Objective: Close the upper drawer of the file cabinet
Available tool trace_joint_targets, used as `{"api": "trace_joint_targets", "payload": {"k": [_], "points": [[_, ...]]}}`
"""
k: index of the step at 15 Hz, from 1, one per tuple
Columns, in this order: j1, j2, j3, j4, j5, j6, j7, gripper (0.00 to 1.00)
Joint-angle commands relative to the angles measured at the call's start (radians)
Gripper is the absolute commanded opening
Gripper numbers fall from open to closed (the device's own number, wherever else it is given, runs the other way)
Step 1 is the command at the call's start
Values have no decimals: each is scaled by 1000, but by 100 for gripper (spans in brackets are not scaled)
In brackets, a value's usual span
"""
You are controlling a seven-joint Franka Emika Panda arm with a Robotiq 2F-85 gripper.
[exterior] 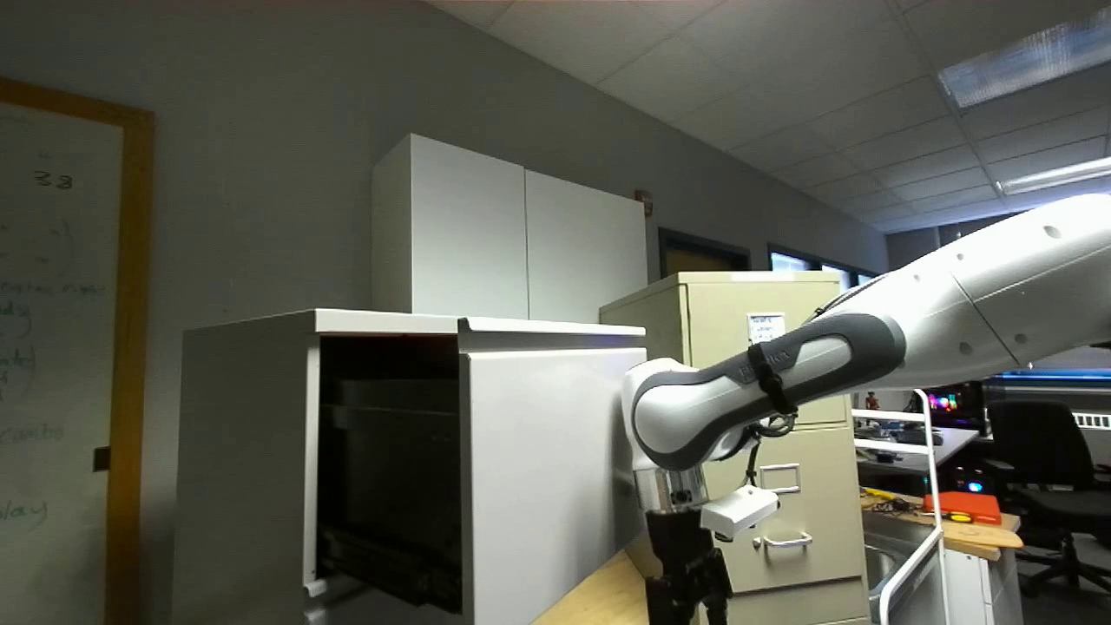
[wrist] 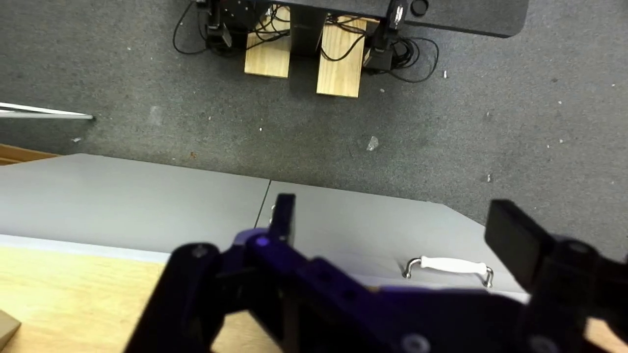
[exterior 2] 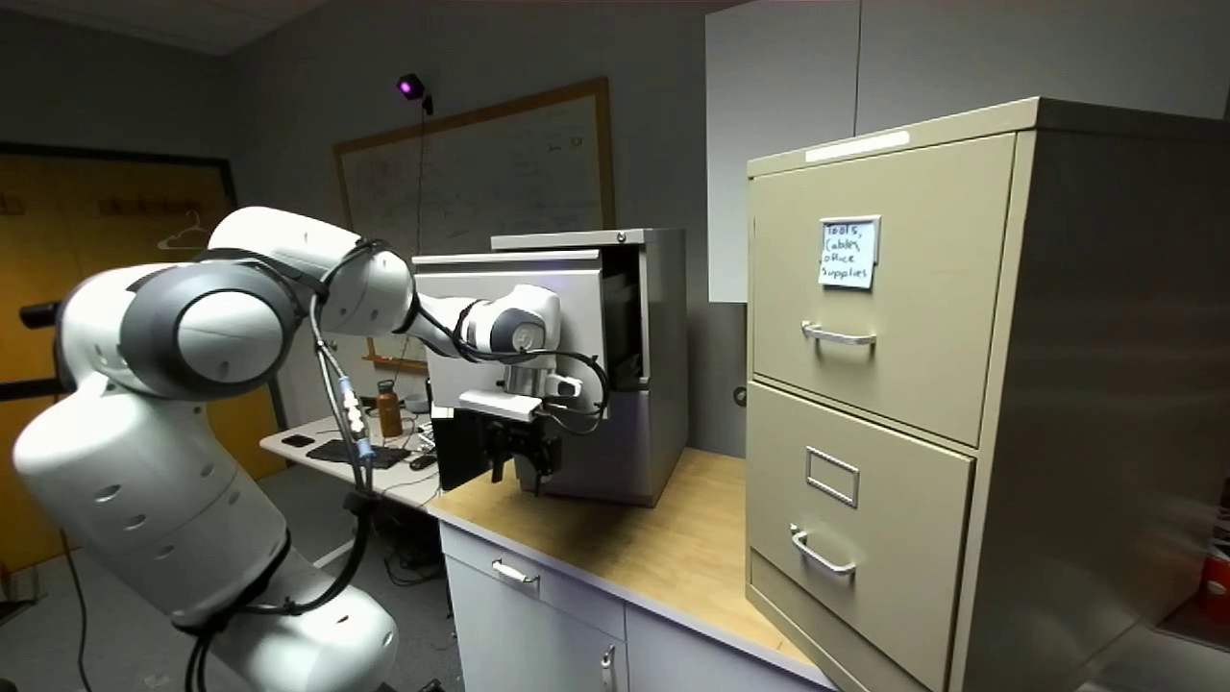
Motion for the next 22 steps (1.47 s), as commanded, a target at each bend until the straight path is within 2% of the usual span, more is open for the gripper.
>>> {"api": "trace_joint_targets", "payload": {"k": [1,4,5,6,10,14,16,22], "points": [[-17,-45,18,12,-25,-7,31,100],[-21,-84,21,22,-35,-6,39,100],[-22,-97,21,26,-37,-4,41,90],[-23,-112,23,32,-39,-1,44,73],[-12,-170,31,38,-33,54,32,43],[-8,-217,61,29,-39,162,49,12],[-7,-231,79,31,-37,226,70,0],[-10,-244,127,57,-51,383,132,0]]}}
